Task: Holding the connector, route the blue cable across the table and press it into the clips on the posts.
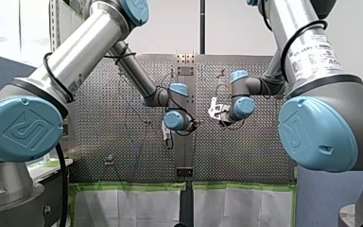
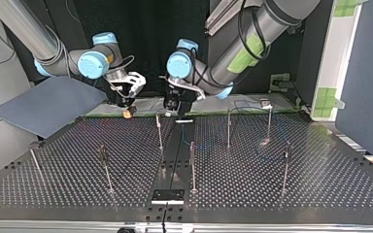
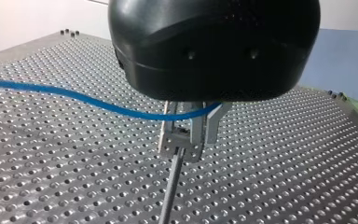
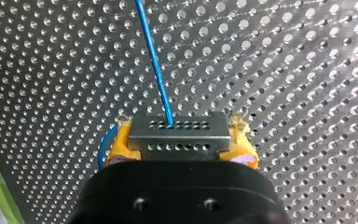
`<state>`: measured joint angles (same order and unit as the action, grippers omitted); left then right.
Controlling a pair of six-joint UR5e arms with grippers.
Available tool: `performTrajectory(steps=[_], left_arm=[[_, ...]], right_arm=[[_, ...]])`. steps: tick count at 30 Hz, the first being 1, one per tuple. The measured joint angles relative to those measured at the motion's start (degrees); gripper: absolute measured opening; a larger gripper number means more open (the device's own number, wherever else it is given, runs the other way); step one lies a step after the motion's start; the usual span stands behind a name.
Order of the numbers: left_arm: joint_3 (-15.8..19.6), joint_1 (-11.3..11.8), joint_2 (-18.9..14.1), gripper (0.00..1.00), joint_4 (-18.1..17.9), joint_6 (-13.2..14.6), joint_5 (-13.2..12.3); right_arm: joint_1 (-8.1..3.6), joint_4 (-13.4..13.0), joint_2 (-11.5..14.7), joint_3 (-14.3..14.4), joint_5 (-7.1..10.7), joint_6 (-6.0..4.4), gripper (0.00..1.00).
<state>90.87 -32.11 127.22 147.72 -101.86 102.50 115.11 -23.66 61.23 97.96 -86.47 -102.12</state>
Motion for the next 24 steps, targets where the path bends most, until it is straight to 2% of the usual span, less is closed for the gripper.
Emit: performTrajectory(steps=[6, 12, 24], left_arm=[[-2.0, 0.6, 1.3, 0.0, 1.2, 0.1, -1.3], [-5.2, 1.1, 3.9, 0.0, 3.8, 1.1, -0.4], [-9.9, 3.8, 4.4, 0.0, 4.7, 1.4, -0.3]], right_arm=[[-0.42, -1.7, -0.2, 0.0, 0.06, -0.06, 0.0], [-1.32, -3.2, -0.4, 0.0, 0.22, -0.33, 0.0], [-3.17, -4.7, -1.0, -0.6, 1.31, -0.46, 0.0]])
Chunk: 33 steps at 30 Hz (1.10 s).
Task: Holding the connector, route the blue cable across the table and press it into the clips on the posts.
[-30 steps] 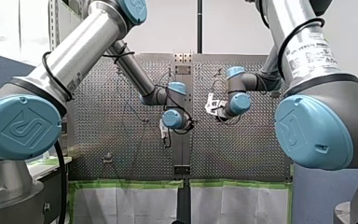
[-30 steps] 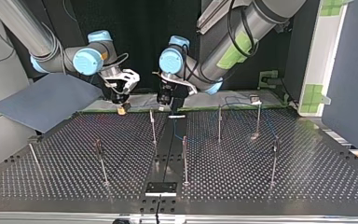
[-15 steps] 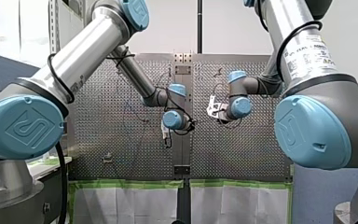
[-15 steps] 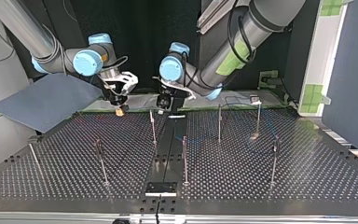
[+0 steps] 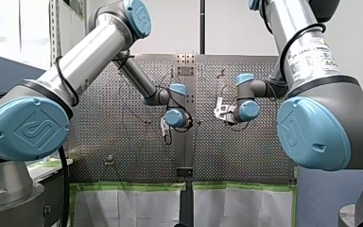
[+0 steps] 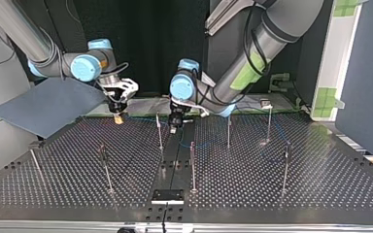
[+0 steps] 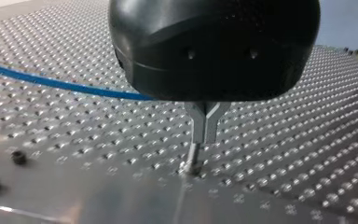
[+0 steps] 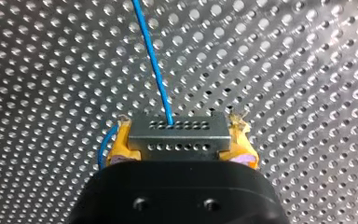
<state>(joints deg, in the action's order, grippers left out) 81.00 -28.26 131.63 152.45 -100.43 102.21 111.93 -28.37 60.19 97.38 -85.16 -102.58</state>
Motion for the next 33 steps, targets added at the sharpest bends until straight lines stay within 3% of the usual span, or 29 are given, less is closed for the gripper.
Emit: performTrajectory(steps=[9, 11, 12, 14, 15, 17, 18, 19, 20, 22, 33], left_arm=[[-1.0, 1.1, 0.0, 0.0, 1.5, 0.5, -0.4], [-1.0, 1.1, 0.0, 0.16, 1.7, 0.6, -0.5], [-1.0, 1.2, 0.0, 0.16, 1.8, 0.6, -0.6], [-1.0, 1.1, 0.0, 0.39, 2.1, 0.7, -0.7], [-1.0, 1.1, 0.0, 0.39, 2.3, 0.7, -0.8], [-1.0, 0.9, 0.0, 0.63, 2.8, 0.7, -0.8], [-1.0, 0.8, 0.0, 0.63, 3.0, 0.7, -0.8], [-1.0, 0.8, 0.0, 0.85, 3.2, 0.7, -0.8], [-1.0, 0.7, 0.0, 0.96, 3.6, 0.7, -0.8], [-1.0, 0.5, 0.0, 1.0, 4.2, 0.7, -0.7], [-0.9, -0.9, -1.1, 1.0, 10.0, 2.4, -0.1]], right_arm=[[-1.89, 0.0, 0.0, -1.0, 0.22, 0.0, 0.0], [-2.28, 0.0, 0.0, -1.2, 0.36, 0.0, 0.0], [-2.42, 0.0, 0.0, -1.2, 0.46, 0.0, 0.0], [-2.74, 0.0, 0.0, -1.3, 0.7, 0.04, 0.0], [-2.87, 0.0, 0.0, -1.4, 0.8, 0.08, 0.0], [-3.12, 0.0, 0.0, -1.5, 1.04, 0.18, 0.0], [-3.21, 0.0, 0.0, -1.5, 1.12, 0.2, 0.0], [-3.32, 0.0, 0.0, -1.5, 1.19, 0.23, 0.0], [-3.39, 0.0, 0.0, -1.5, 1.24, 0.26, 0.0], [-3.51, 0.0, 0.0, -1.5, 1.32, 0.31, 0.0], [-3.63, 0.0, 0.0, -1.5, 1.46, 0.64, 0.0]])
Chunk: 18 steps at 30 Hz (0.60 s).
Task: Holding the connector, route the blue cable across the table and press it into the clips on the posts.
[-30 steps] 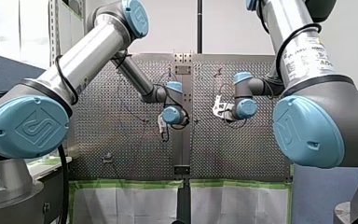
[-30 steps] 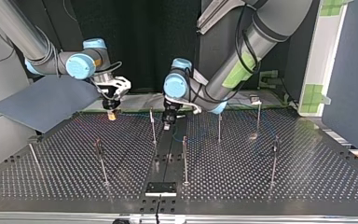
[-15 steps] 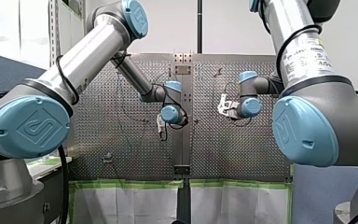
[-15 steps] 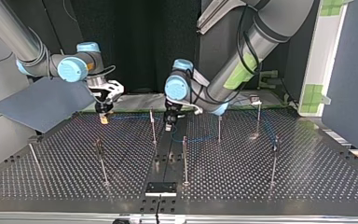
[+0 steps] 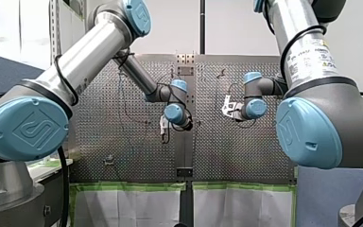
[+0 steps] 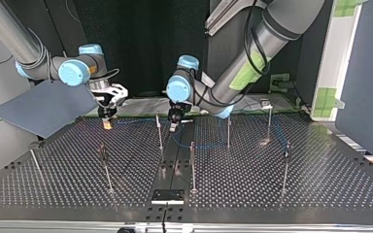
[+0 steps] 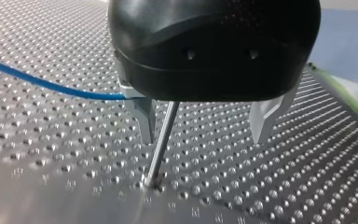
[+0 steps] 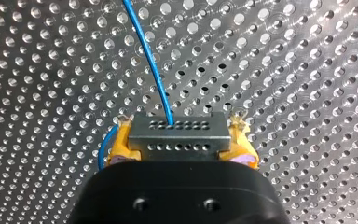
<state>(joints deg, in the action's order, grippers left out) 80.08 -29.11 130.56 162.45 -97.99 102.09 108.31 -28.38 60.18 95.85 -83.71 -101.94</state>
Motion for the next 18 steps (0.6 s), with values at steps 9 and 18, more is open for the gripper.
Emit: performTrajectory(steps=[9, 18], left_arm=[[3.2, -2.0, -4.3, 1.0, 3.5, 1.6, 1.2], [8.3, -5.1, -9.5, 1.0, 1.5, 0.6, 1.8]], right_arm=[[-0.15, 0.1, 0.0, 0.0, 0.13, 0.06, 0.0], [-0.72, 0.3, 0.6, 0.0, 0.35, -0.04, 0.0]])
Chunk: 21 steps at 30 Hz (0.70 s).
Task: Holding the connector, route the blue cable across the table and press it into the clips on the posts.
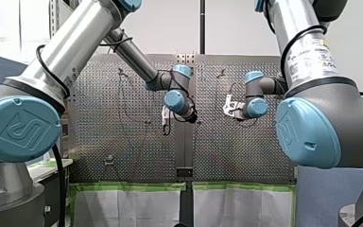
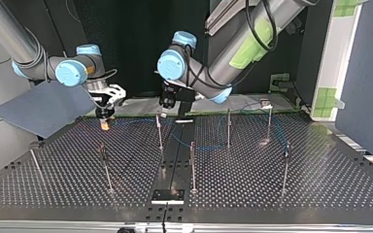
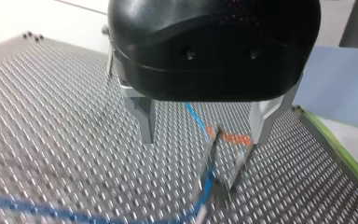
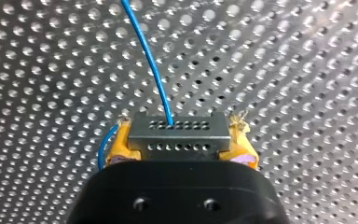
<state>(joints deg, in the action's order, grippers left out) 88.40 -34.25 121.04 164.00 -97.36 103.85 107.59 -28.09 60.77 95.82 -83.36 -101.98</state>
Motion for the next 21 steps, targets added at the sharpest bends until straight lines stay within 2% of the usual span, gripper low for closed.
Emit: performTrajectory(steps=[5, 10, 17, 21], left_arm=[[1.7, -2.6, -1.8, 1.0, -2.4, -1.8, 2.3], [0.5, -5.1, -0.7, 1.0, -4.1, -2.4, 4.5], [-3.4, -8.7, 3.3, 1.0, -1.6, -3.2, 6.3], [-5.6, -9.8, 5.4, 1.0, 0.4, -3.6, 7.0]], right_arm=[[-0.49, 0.3, 1.4, 0.0, 0.02, -0.28, 0.0], [-1.07, 1.3, 2.0, 0.0, -0.04, -0.33, 0.0], [-1.85, 2.6, 2.1, 0.0, -0.53, -0.16, 0.0], [-2.44, 2.8, 2.1, 0.0, -1.12, -0.1, 0.0]])
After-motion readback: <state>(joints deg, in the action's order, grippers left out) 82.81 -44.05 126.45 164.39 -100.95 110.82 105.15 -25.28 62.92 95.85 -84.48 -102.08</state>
